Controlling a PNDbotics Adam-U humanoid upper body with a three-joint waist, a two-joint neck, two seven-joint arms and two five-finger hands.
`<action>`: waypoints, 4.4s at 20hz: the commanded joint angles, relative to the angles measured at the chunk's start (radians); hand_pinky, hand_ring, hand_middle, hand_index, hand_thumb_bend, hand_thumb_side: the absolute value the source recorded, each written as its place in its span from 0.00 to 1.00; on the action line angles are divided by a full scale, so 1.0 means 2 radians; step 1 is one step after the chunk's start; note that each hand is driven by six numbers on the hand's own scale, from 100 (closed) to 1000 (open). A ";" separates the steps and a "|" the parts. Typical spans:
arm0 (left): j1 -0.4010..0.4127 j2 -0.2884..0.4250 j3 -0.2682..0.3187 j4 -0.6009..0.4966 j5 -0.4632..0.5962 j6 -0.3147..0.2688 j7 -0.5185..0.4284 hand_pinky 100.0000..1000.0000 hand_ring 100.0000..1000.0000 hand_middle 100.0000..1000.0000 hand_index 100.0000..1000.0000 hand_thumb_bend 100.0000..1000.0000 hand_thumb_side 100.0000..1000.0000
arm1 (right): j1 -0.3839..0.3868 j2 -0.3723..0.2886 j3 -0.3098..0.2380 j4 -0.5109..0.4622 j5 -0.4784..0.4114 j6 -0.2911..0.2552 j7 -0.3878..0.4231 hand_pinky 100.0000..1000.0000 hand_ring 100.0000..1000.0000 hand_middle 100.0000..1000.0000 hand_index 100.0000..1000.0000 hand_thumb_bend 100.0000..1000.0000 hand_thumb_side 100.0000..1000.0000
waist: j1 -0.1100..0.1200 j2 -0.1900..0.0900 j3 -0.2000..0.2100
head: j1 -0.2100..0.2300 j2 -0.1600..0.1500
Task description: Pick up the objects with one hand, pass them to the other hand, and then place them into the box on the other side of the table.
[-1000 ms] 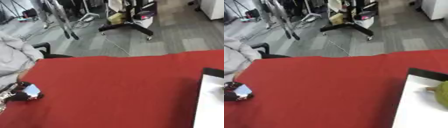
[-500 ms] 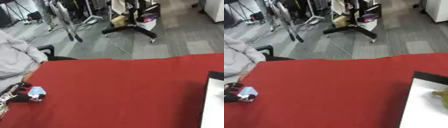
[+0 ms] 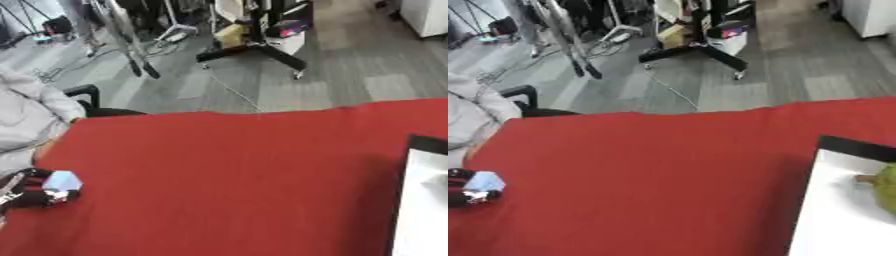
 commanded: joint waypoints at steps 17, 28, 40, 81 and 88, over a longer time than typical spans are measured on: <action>-0.011 0.006 -0.001 0.009 0.034 0.021 0.081 0.67 0.59 0.47 0.64 0.33 0.00 | 0.003 -0.005 -0.016 -0.004 0.007 0.001 0.005 1.00 0.93 0.97 0.99 0.00 0.12 | 0.001 0.000 -0.003 | 0.012 -0.004; -0.010 0.007 -0.006 -0.009 0.054 0.030 0.093 0.64 0.54 0.35 0.47 0.14 0.00 | 0.005 -0.003 -0.015 -0.009 0.004 0.015 0.007 1.00 0.93 0.97 0.99 0.00 0.12 | -0.004 -0.016 0.011 | -0.045 0.037; 0.005 0.013 -0.014 -0.151 0.006 0.028 0.084 0.63 0.50 0.30 0.40 0.15 0.00 | -0.015 -0.007 0.020 -0.017 -0.030 0.067 0.007 1.00 0.93 0.97 0.99 0.00 0.09 | -0.017 -0.094 0.046 | -0.149 0.115; 0.014 -0.134 -0.137 -0.576 -0.003 0.063 -0.062 0.63 0.49 0.29 0.39 0.12 0.00 | -0.078 0.051 0.101 -0.009 -0.013 0.102 0.090 1.00 0.96 1.00 1.00 0.04 0.07 | -0.031 -0.170 0.067 | -0.219 0.150; 0.014 -0.136 -0.138 -0.574 -0.005 0.063 -0.064 0.63 0.49 0.29 0.39 0.12 0.00 | -0.080 0.054 0.103 -0.008 -0.019 0.100 0.089 1.00 0.97 1.00 1.00 0.04 0.07 | -0.035 -0.174 0.068 | -0.226 0.161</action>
